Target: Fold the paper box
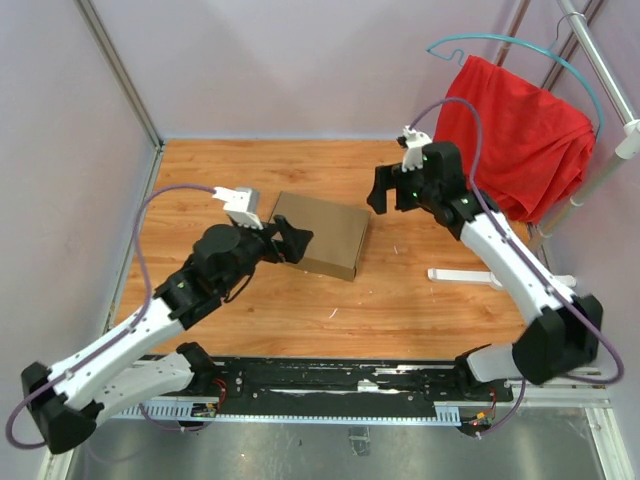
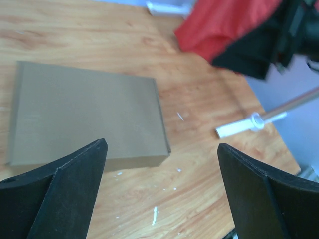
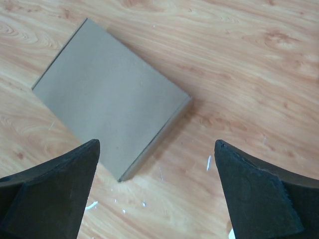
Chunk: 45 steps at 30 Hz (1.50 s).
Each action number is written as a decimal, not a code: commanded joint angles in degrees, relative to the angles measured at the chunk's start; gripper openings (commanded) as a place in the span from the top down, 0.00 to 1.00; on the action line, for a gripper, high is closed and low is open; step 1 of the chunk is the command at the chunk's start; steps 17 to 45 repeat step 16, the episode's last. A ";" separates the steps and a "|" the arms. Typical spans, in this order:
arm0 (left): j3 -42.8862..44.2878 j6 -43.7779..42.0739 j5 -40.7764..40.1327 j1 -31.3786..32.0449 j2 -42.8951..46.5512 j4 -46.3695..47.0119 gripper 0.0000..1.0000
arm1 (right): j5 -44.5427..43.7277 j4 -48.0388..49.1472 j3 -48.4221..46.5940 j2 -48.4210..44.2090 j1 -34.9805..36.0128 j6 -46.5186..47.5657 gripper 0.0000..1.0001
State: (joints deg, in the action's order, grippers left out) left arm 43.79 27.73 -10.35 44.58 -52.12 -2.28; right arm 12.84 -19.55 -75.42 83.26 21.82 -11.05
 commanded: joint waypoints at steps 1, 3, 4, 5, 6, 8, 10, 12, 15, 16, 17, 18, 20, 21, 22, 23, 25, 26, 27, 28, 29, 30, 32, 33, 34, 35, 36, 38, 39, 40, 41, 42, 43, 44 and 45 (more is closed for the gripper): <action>-0.33 -3.60 -16.38 -0.19 9.17 -12.76 0.01 | -5.68 0.10 10.37 -9.87 0.85 -2.04 0.02; -0.54 -3.64 -19.34 -0.19 11.80 -16.61 0.01 | -7.24 -0.33 15.34 -13.66 0.94 -4.09 0.02; -0.84 -3.71 -19.76 -0.19 12.68 -17.71 0.01 | -7.19 0.06 18.90 -15.55 0.99 -4.74 0.02; -1.35 -3.73 -19.65 -0.19 13.22 -18.86 0.01 | -6.64 0.91 21.50 -17.08 0.95 -5.23 0.02; -1.71 -3.67 -19.17 -0.19 13.48 -19.67 0.01 | -6.00 2.40 24.09 -18.77 0.92 -5.80 0.02; -2.30 -3.76 -17.49 -0.19 13.65 -20.88 0.01 | -4.55 4.44 28.05 -21.55 0.94 -6.84 0.01; -1.64 -2.79 -16.93 -0.19 13.67 -22.92 0.01 | -3.16 6.54 31.35 -24.21 1.05 -7.16 0.01; -0.80 -3.12 -17.18 -0.19 14.13 -24.85 0.01 | -3.71 8.51 33.96 -27.14 1.03 -7.76 0.02; 0.64 -4.52 -19.19 -0.19 15.61 -28.13 0.01 | -5.39 9.86 35.23 -29.56 1.07 -9.30 0.02; 1.12 -5.31 -19.85 -0.19 16.17 -28.96 0.01 | -6.01 9.40 34.98 -29.98 1.03 -9.85 0.02; 1.12 -5.31 -19.85 -0.19 16.17 -28.96 0.01 | -6.01 9.40 34.98 -29.98 1.03 -9.85 0.02; 1.12 -5.31 -19.85 -0.19 16.17 -28.96 0.01 | -6.01 9.40 34.98 -29.98 1.03 -9.85 0.02; 1.12 -5.31 -19.85 -0.19 16.17 -28.96 0.01 | -6.01 9.40 34.98 -29.98 1.03 -9.85 0.02; 1.12 -5.31 -19.85 -0.19 16.17 -28.96 0.01 | -6.01 9.40 34.98 -29.98 1.03 -9.85 0.02; 1.12 -5.31 -19.85 -0.19 16.17 -28.96 0.01 | -6.01 9.40 34.98 -29.98 1.03 -9.85 0.02; 1.12 -5.31 -19.85 -0.19 16.17 -28.96 0.01 | -6.01 9.40 34.98 -29.98 1.03 -9.85 0.02; 1.12 -5.31 -19.85 -0.19 16.17 -28.96 0.01 | -6.01 9.40 34.98 -29.98 1.03 -9.85 0.02; 1.12 -5.31 -19.85 -0.19 16.17 -28.96 0.01 | -6.01 9.40 34.98 -29.98 1.03 -9.85 0.02; 1.12 -5.31 -19.85 -0.19 16.17 -28.96 0.01 | -6.01 9.40 34.98 -29.98 1.03 -9.85 0.02; 1.12 -5.31 -19.85 -0.19 16.17 -28.96 0.01 | -6.01 9.40 34.98 -29.98 1.03 -9.85 0.02; 1.12 -5.31 -19.85 -0.19 16.17 -28.96 0.01 | -6.01 9.40 34.98 -29.98 1.03 -9.85 0.02; 1.12 -5.31 -19.85 -0.19 16.17 -28.96 0.01 | -6.01 9.40 34.98 -29.98 1.03 -9.85 0.02; 1.12 -5.31 -19.85 -0.19 16.17 -28.96 0.01 | -6.01 9.40 34.98 -29.98 1.03 -9.85 0.02; 1.12 -5.31 -19.85 -0.19 16.17 -28.96 0.01 | -6.01 9.40 34.98 -29.98 1.03 -9.85 0.02; 1.12 -5.31 -19.85 -0.19 16.17 -28.96 0.01 | -6.01 9.40 34.98 -29.98 1.03 -9.85 0.02; 1.12 -5.31 -19.85 -0.19 16.17 -28.96 0.01 | -6.01 9.40 34.98 -29.98 1.03 -9.85 0.02; 1.12 -5.31 -19.85 -0.19 16.17 -28.96 0.01 | -6.01 9.40 34.98 -29.98 1.03 -9.85 0.02; 1.12 -5.31 -19.85 -0.19 16.17 -28.96 0.01 | -6.01 9.40 34.98 -29.98 1.03 -9.85 0.02; 1.12 -5.31 -19.85 -0.19 16.17 -28.96 0.01 | -6.01 9.40 34.98 -29.98 1.03 -9.85 0.02; 1.12 -5.31 -19.85 -0.19 16.17 -28.96 0.01 | -6.01 9.40 34.98 -29.98 1.03 -9.85 0.02; 1.12 -5.31 -19.85 -0.19 16.17 -28.96 0.01 | -6.01 9.40 34.98 -29.98 1.03 -9.85 0.02; 1.12 -5.31 -19.85 -0.19 16.17 -28.96 0.01 | -6.01 9.40 34.98 -29.98 1.03 -9.85 0.02; 1.12 -5.31 -19.85 -0.19 16.17 -28.96 0.01 | -6.01 9.40 34.98 -29.98 1.03 -9.85 0.02; 1.12 -5.31 -19.85 -0.19 16.17 -28.96 0.01 | -6.01 9.40 34.98 -29.98 1.03 -9.85 0.02; 1.12 -5.31 -19.85 -0.19 16.17 -28.96 0.01 | -6.01 9.40 34.98 -29.98 1.03 -9.85 0.02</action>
